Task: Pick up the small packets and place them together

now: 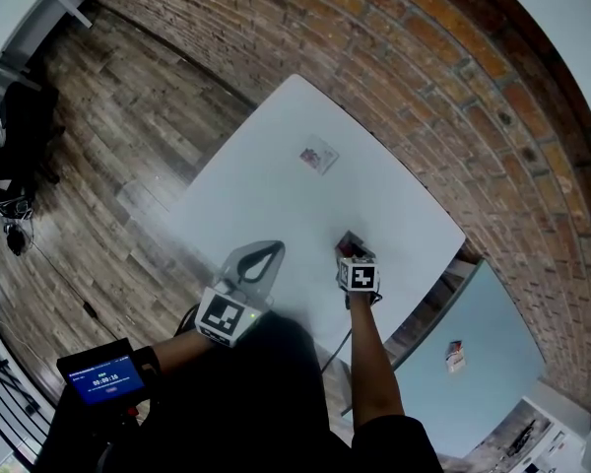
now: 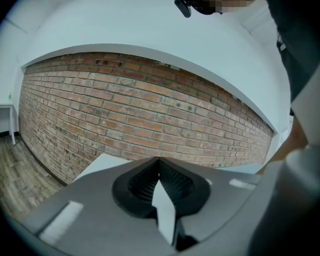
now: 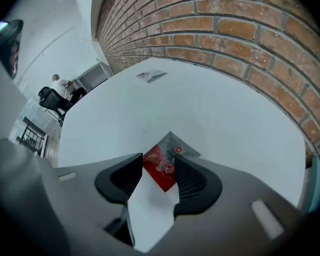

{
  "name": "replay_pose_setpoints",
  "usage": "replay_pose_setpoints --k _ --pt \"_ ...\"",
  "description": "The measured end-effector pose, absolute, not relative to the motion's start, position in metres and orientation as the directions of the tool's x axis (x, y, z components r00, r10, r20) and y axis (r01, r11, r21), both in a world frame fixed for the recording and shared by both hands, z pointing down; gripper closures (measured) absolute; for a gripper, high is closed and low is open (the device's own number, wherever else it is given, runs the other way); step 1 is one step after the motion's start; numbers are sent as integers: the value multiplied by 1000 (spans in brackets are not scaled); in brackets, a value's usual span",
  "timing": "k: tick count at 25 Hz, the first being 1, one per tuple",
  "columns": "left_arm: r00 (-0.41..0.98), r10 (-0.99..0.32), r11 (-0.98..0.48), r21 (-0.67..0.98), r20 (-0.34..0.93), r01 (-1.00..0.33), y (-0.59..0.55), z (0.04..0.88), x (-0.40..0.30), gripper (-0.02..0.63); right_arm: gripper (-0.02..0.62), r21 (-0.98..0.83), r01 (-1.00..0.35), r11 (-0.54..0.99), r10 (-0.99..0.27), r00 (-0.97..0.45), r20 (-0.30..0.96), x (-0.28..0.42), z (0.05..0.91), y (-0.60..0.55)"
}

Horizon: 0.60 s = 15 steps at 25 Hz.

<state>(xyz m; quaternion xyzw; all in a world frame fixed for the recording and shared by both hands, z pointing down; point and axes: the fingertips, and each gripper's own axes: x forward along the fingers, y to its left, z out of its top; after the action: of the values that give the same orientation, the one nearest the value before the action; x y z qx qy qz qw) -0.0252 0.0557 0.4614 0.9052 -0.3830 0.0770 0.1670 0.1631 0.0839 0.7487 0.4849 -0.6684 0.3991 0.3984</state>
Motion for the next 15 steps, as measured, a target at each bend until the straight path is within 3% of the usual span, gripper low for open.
replay_pose_setpoints --k 8,15 --pt "688 -673 -643 244 272 -726 57 464 -29 606 407 -153 -976 158 -349 -200 915 165 748 71" --pt "686 -679 -645 231 263 -728 55 458 -29 606 408 -181 -977 109 -449 -211 868 166 713 81"
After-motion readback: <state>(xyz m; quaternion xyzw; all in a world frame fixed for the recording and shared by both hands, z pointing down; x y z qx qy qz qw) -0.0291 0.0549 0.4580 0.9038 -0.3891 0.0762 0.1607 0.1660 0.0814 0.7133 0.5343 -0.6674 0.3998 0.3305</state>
